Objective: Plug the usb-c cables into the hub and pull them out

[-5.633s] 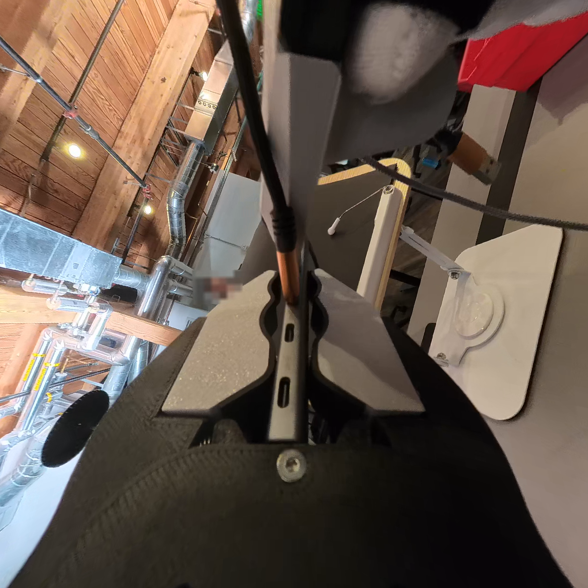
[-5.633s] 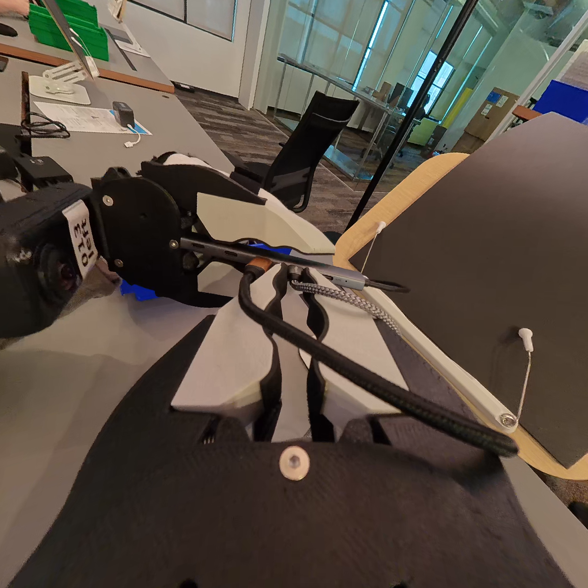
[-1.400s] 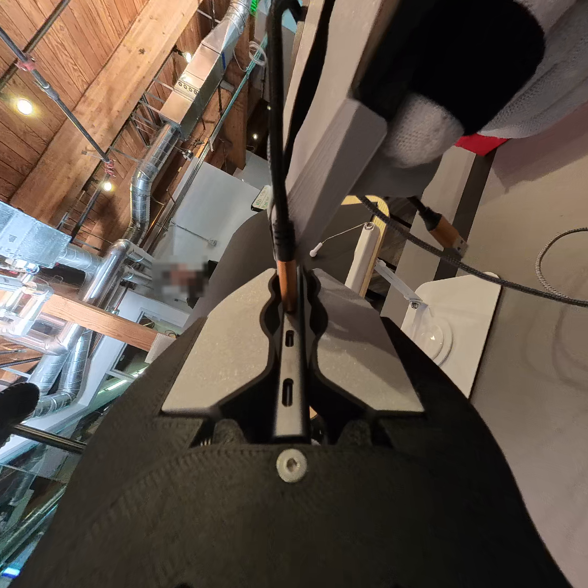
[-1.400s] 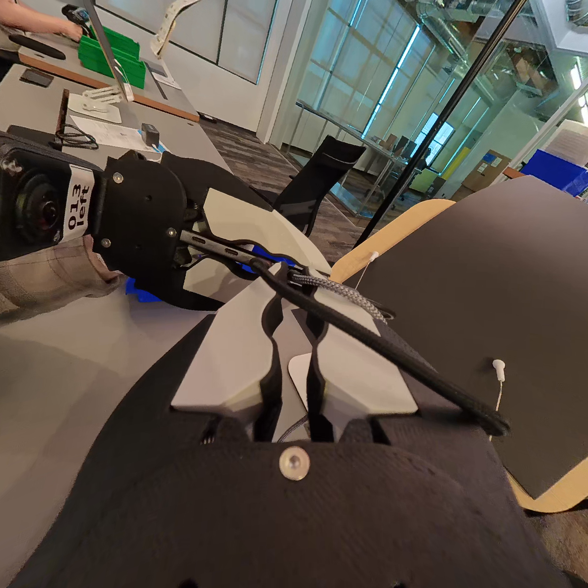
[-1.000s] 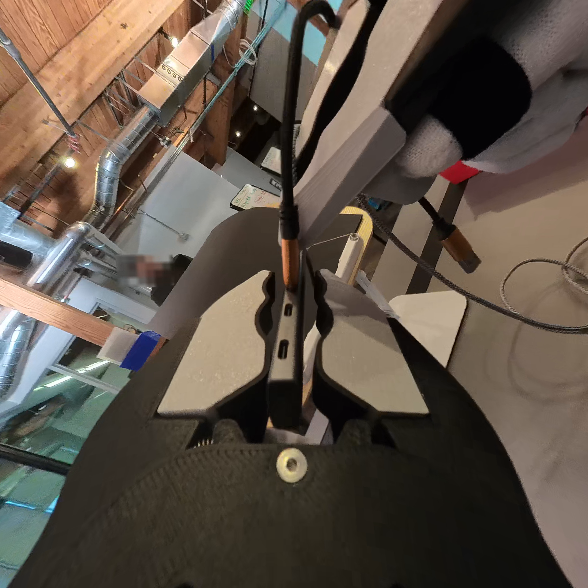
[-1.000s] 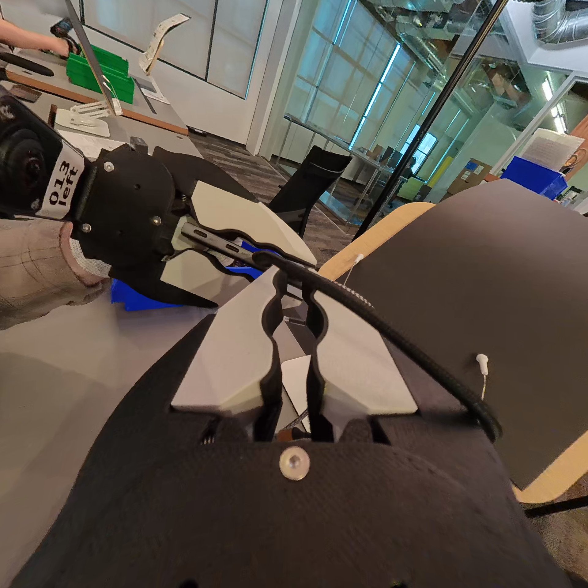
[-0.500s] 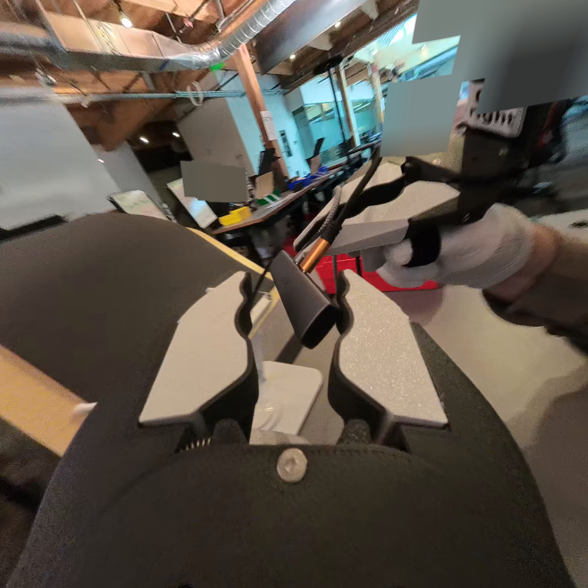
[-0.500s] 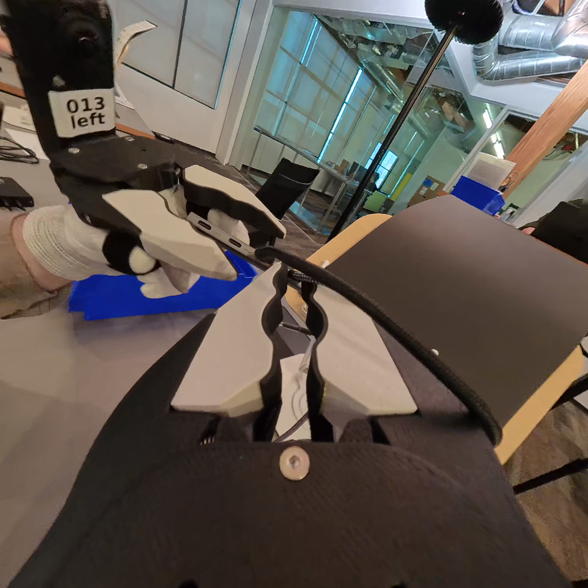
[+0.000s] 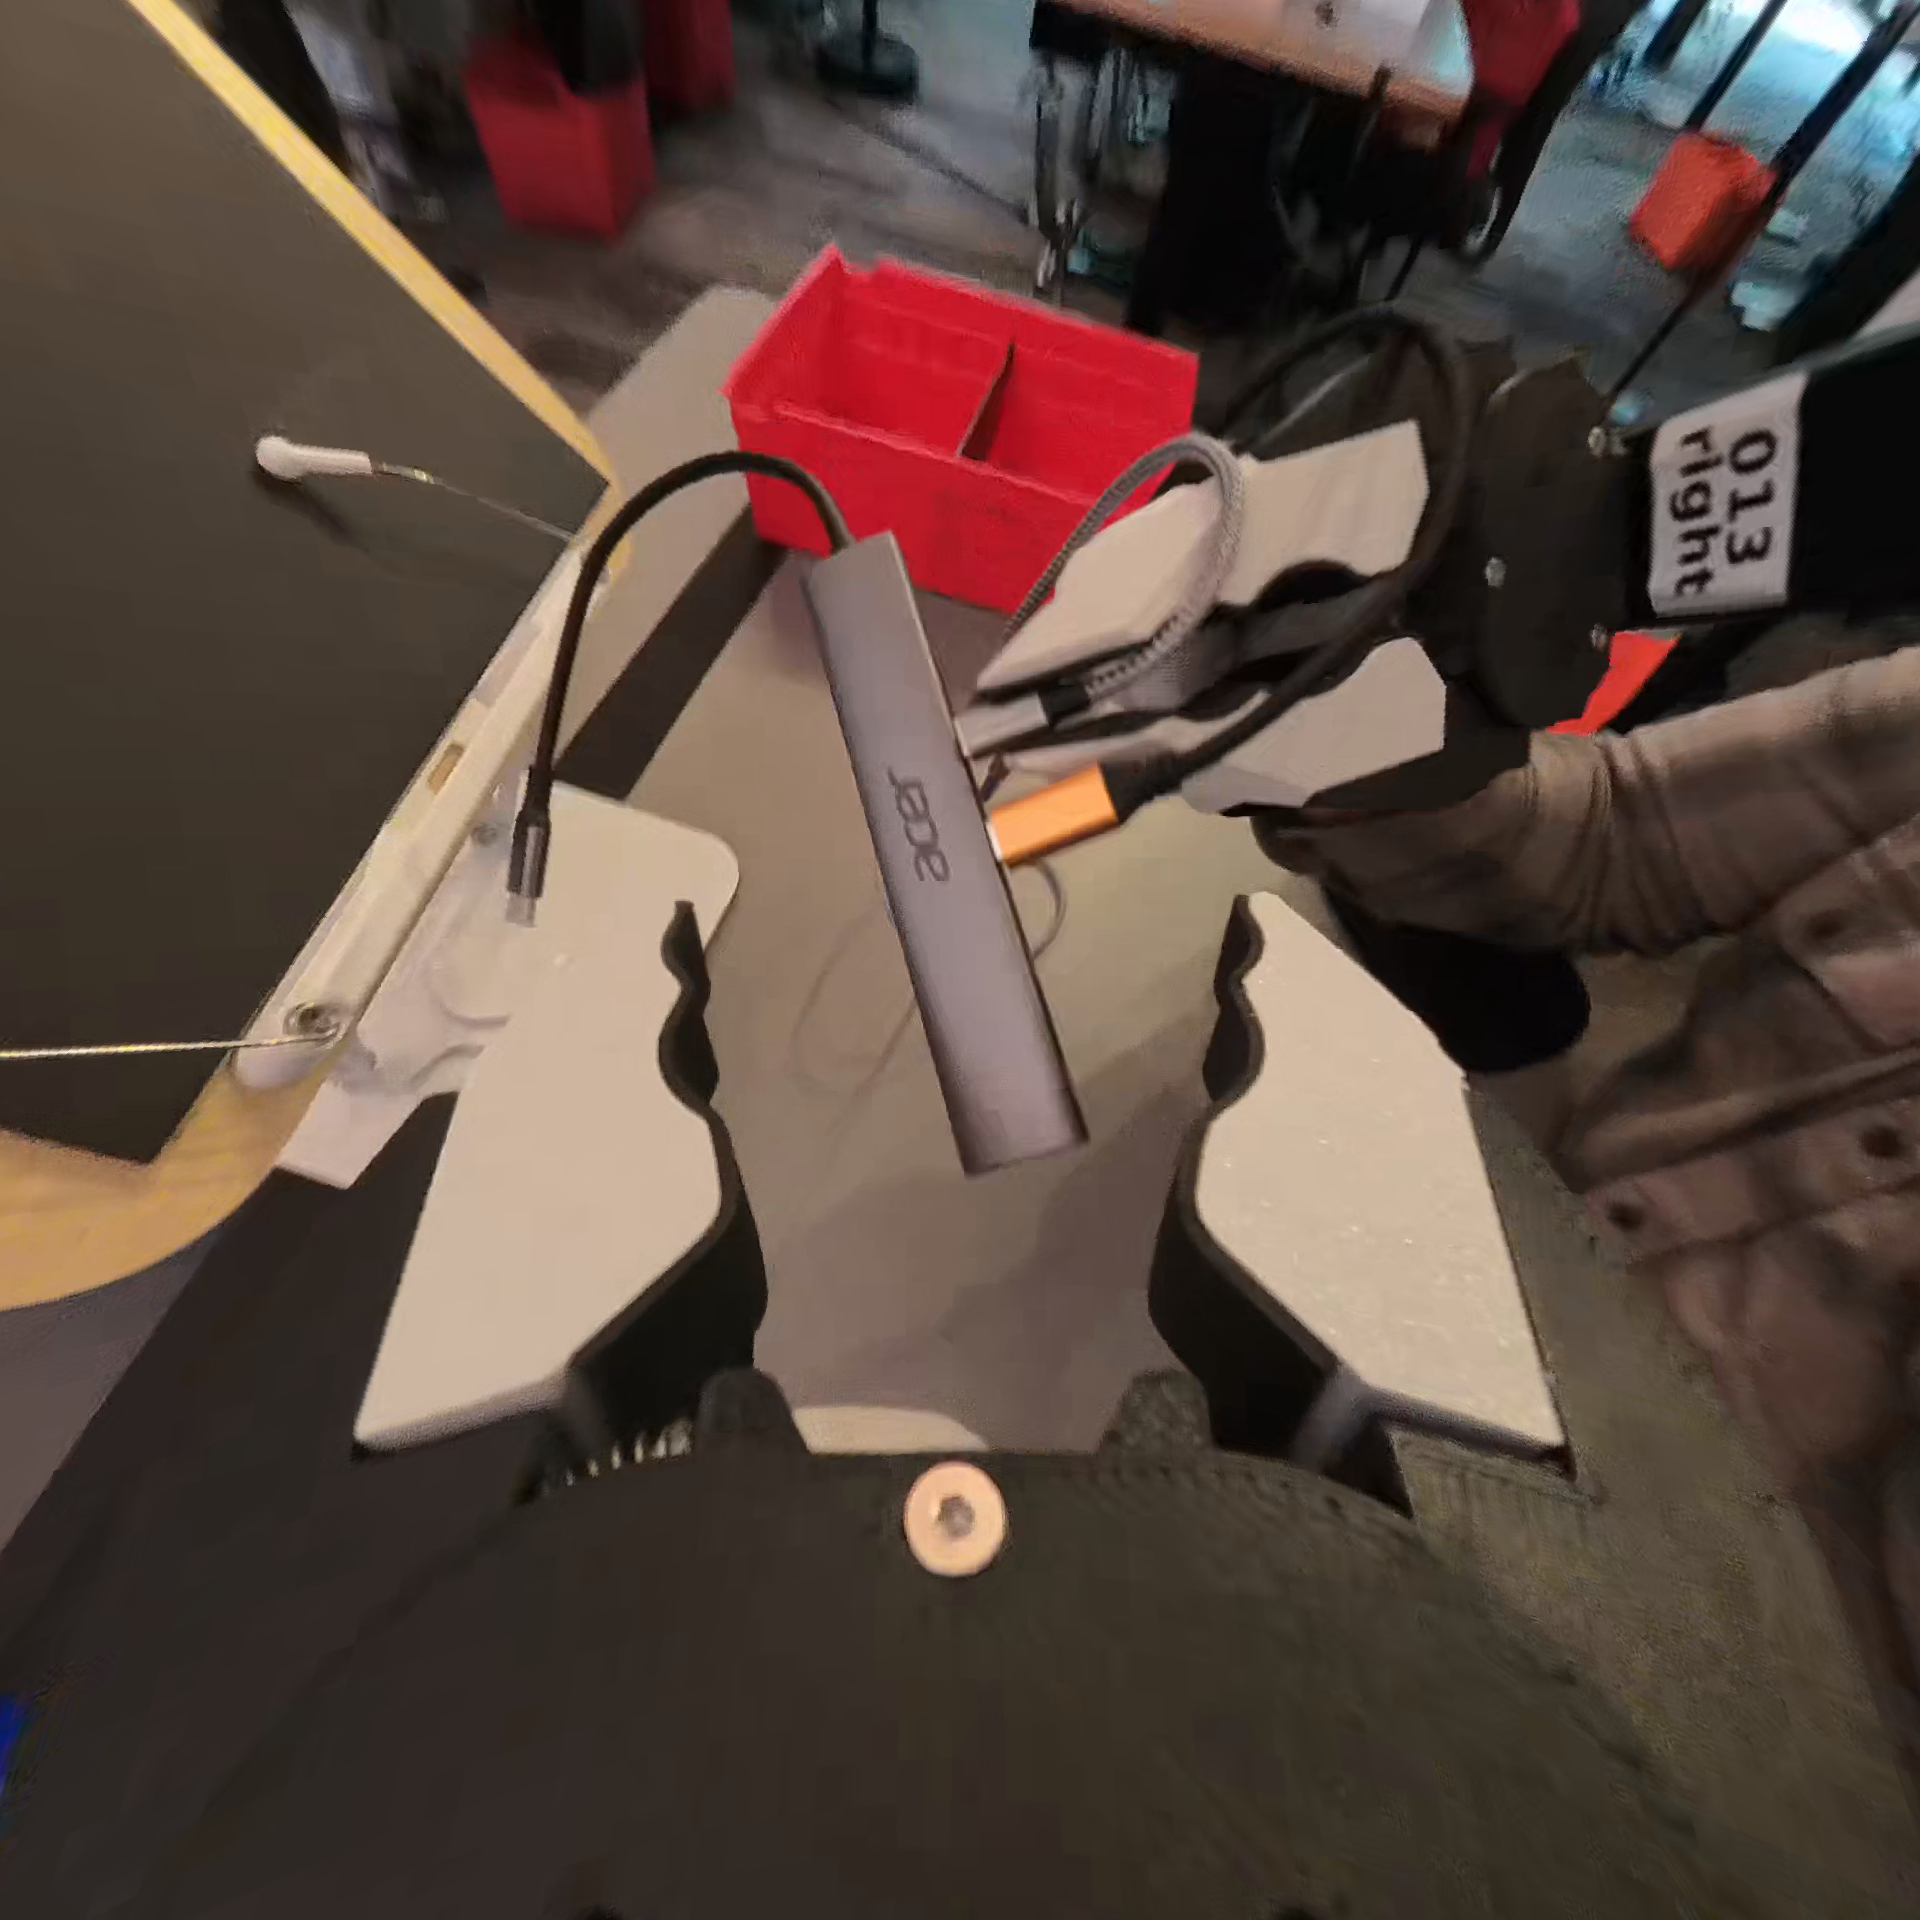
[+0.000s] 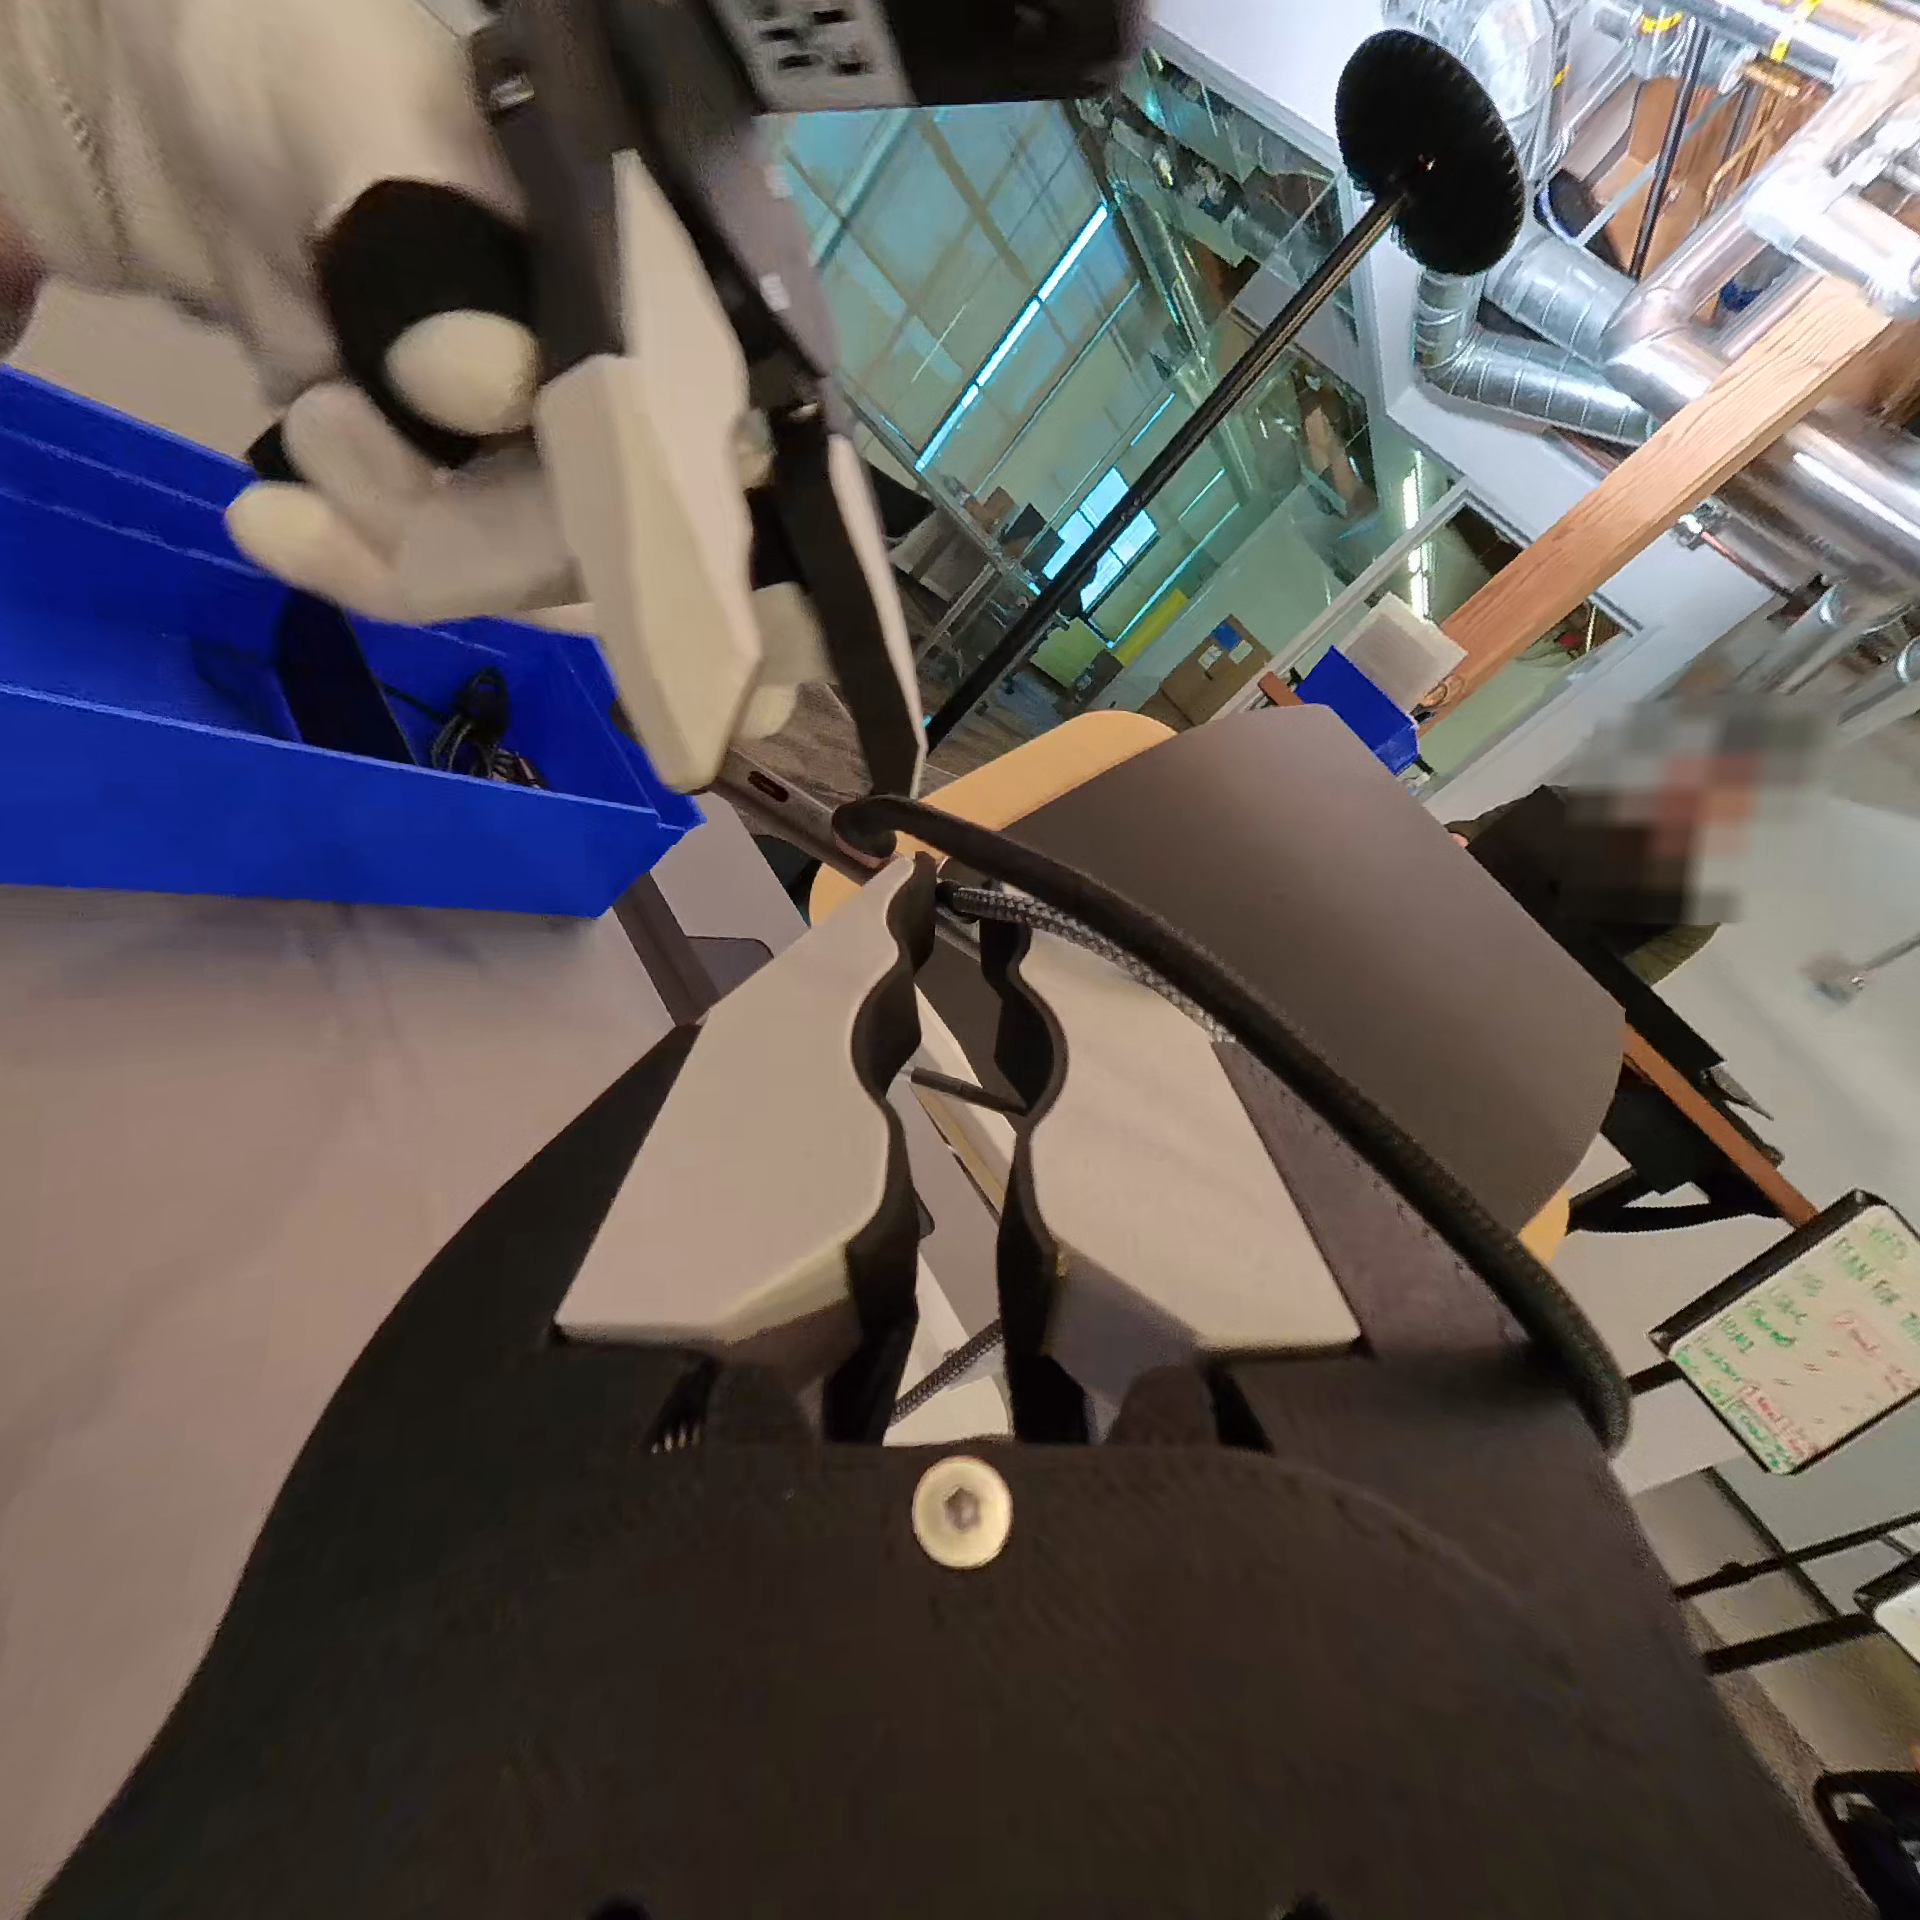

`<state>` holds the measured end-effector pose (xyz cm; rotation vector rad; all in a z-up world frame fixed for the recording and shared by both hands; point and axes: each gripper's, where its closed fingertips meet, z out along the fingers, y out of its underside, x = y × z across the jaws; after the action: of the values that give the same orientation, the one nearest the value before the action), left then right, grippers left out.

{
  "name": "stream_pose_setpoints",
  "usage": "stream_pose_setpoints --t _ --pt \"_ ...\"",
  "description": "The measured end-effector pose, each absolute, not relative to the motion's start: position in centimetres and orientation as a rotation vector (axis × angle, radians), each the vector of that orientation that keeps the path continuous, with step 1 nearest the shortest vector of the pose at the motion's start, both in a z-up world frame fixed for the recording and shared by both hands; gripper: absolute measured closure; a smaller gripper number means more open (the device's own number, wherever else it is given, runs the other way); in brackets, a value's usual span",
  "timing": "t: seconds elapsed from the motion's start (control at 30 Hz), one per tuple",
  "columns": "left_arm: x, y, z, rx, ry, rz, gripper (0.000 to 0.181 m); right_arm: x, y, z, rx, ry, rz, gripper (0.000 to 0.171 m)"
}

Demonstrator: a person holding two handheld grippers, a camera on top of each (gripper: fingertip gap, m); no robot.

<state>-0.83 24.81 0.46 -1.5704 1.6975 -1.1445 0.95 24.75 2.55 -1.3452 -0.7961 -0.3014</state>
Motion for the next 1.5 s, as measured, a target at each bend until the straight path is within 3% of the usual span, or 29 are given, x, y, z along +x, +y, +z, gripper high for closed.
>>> stream_pose_setpoints --t 0.33,0.53,0.6,0.9,1.07,1.33,1.5 --pt "-1.7 24.3 -2.9 -1.899 2.086 -0.801 0.097 0.1 23.9 3.7 -1.276 -0.793 -0.406 0.165" --pt "-1.3 23.6 -3.6 -1.931 2.150 -0.848 0.137 0.3 23.8 4.1 -1.251 -0.784 -0.458 0.165" --pt "-1.1 23.2 -3.9 -1.902 2.197 -0.816 0.160 0.4 23.8 4.1 -1.249 -0.782 -0.472 0.165" --pt "-0.4 24.5 -4.0 -1.957 2.154 -0.702 0.160 1.5 24.6 3.8 -1.279 -0.745 -0.475 0.165" --pt "-0.6 26.4 -4.1 -2.000 2.084 -0.522 0.161 1.8 26.0 2.4 -1.367 -0.678 -0.389 0.148" --pt "-1.3 29.1 -4.8 -1.983 2.001 -0.174 0.161 1.7 26.9 1.8 -1.404 -0.476 -0.143 0.161" --pt "-1.7 29.5 -6.2 -2.012 2.009 -0.058 0.161 2.1 27.8 0.9 -1.410 -0.427 -0.146 0.158"
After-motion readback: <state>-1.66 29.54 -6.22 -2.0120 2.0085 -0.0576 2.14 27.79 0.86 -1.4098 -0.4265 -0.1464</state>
